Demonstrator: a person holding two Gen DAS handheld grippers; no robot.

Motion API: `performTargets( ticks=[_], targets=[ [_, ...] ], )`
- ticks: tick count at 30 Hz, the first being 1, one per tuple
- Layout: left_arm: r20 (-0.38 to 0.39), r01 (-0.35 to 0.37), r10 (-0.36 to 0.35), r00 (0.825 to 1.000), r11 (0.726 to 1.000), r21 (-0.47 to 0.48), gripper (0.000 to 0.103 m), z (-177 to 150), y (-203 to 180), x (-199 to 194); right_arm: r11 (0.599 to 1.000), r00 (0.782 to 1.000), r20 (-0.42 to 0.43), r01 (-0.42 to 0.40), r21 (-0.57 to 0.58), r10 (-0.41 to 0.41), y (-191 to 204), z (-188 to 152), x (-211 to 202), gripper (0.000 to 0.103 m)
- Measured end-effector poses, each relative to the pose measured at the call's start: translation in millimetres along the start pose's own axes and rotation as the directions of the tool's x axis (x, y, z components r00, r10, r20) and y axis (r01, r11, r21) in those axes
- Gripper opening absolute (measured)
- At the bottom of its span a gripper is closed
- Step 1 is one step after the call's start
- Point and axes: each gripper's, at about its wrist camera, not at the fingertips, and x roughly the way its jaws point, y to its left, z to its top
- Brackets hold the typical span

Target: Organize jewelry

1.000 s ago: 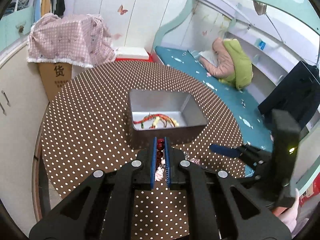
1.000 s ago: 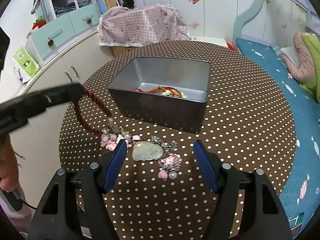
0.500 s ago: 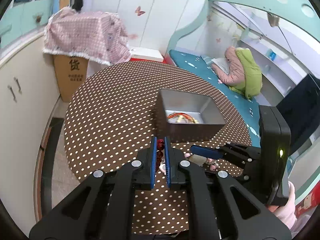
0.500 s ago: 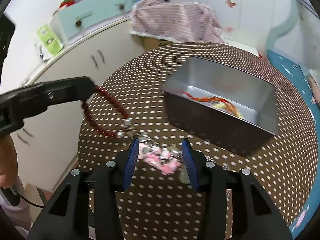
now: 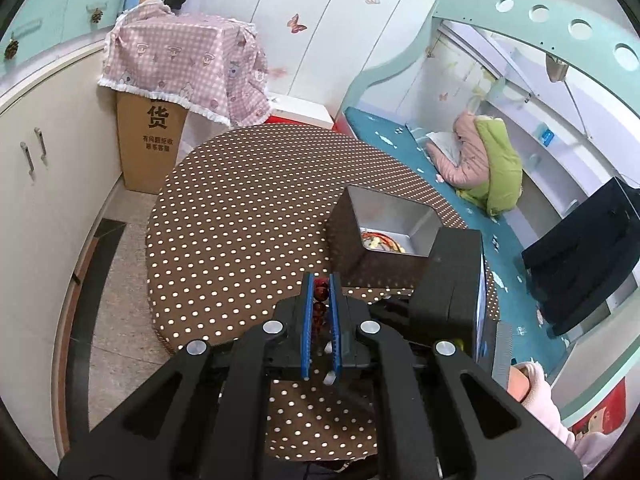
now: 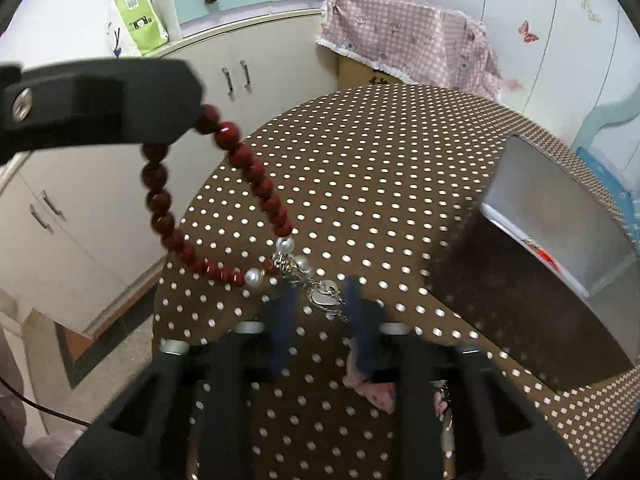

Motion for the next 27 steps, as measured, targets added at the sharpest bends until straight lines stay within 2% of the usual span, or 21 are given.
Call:
performTargets(
  ticks=[4,9,21,27],
  targets=[
    [-0.002,-0.021,0.021,1.000,1.000,-0.020,0.008,-3,9,-1,0.997,0.999,-0.005,-0.043,0.062,0.044,-13,-1,-1,0.001],
    [-0.014,-0.043,0.043,0.999,0.998,-0.046,0.008,-5,21,2,0.990,0.999,0.018,-0.032,0.136,0.030,-32,-4,-20,0.000],
    [-0.036,-0.077,0.075,0.997,0.994,-0.079,0.007,-13,33,7,0.982,0.991,0.133,0.002,0.190,-0.027,-51,-2,-78,0.000],
    [-0.027,-0.075,0.073,0.997,0.994,-0.082,0.008,-12,33,4,0.964,0.978,0.176,0.062,0.257,-0.110,-69,-6,-104,0.000]
  ],
)
